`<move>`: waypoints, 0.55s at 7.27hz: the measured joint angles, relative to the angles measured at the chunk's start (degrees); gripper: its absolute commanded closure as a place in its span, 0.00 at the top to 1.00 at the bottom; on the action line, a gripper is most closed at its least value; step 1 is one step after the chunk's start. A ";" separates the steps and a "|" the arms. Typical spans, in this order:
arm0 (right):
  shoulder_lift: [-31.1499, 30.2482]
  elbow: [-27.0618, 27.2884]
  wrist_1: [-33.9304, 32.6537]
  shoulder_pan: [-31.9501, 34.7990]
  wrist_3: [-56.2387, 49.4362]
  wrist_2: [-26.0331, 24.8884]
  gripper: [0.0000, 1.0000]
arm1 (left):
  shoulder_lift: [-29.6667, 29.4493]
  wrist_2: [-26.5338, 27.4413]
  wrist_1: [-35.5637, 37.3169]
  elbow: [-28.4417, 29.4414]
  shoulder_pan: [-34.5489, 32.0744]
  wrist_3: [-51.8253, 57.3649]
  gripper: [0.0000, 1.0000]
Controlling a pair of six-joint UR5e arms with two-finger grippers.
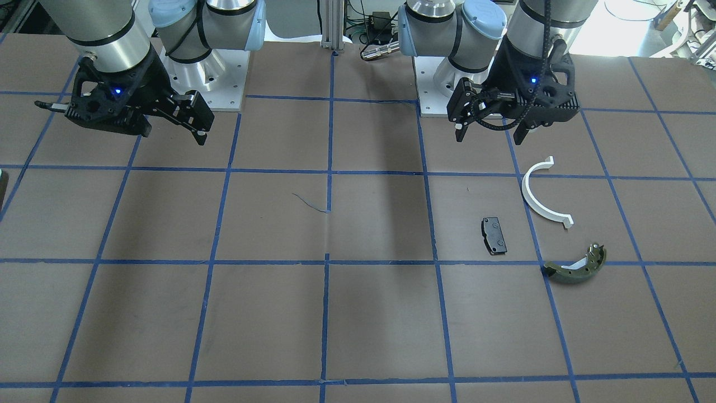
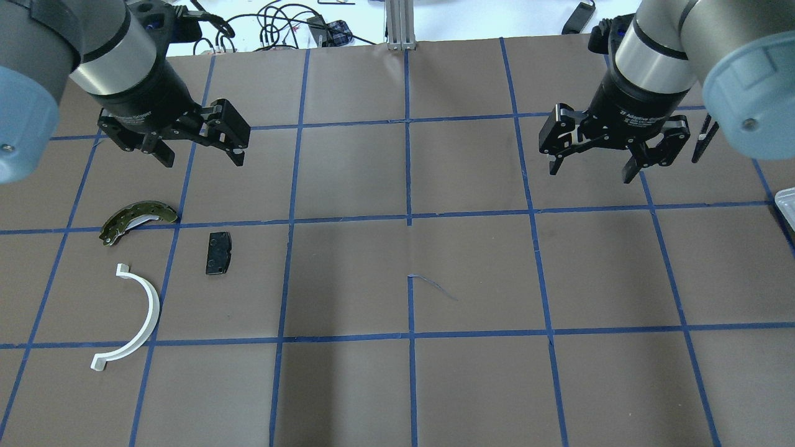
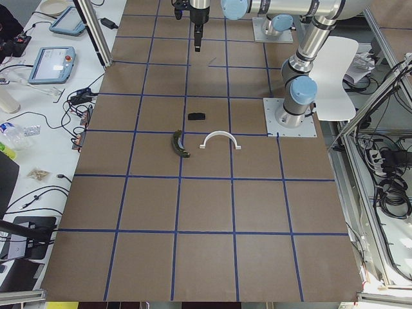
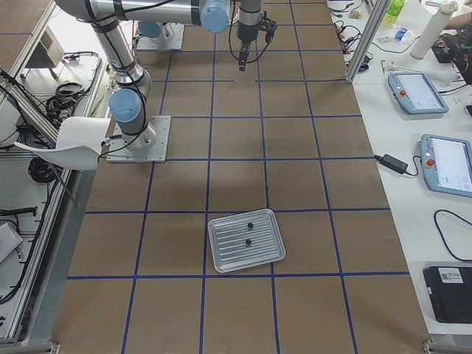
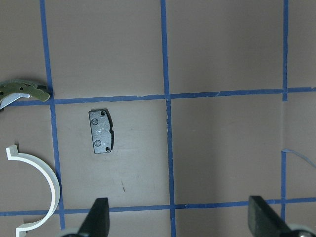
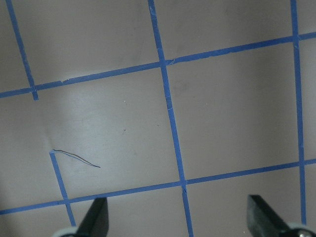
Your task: Place bearing gear from tray to pile
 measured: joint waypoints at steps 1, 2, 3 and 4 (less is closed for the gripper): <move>0.15 0.35 -0.25 -0.43 -0.21 -0.52 1.00 | 0.00 0.07 0.00 -0.03 0.00 0.00 1.00; 0.22 0.83 -0.56 -1.82 -0.40 -1.66 1.00 | 0.00 0.08 0.00 -0.06 0.00 0.00 1.00; 0.22 1.13 -0.66 -4.40 -1.14 -2.65 1.00 | 0.00 0.03 -0.02 -0.04 0.00 0.00 1.00; 0.22 1.25 -0.88 -7.89 -3.77 -3.11 1.00 | 0.00 0.00 -0.04 -0.02 0.00 0.00 1.00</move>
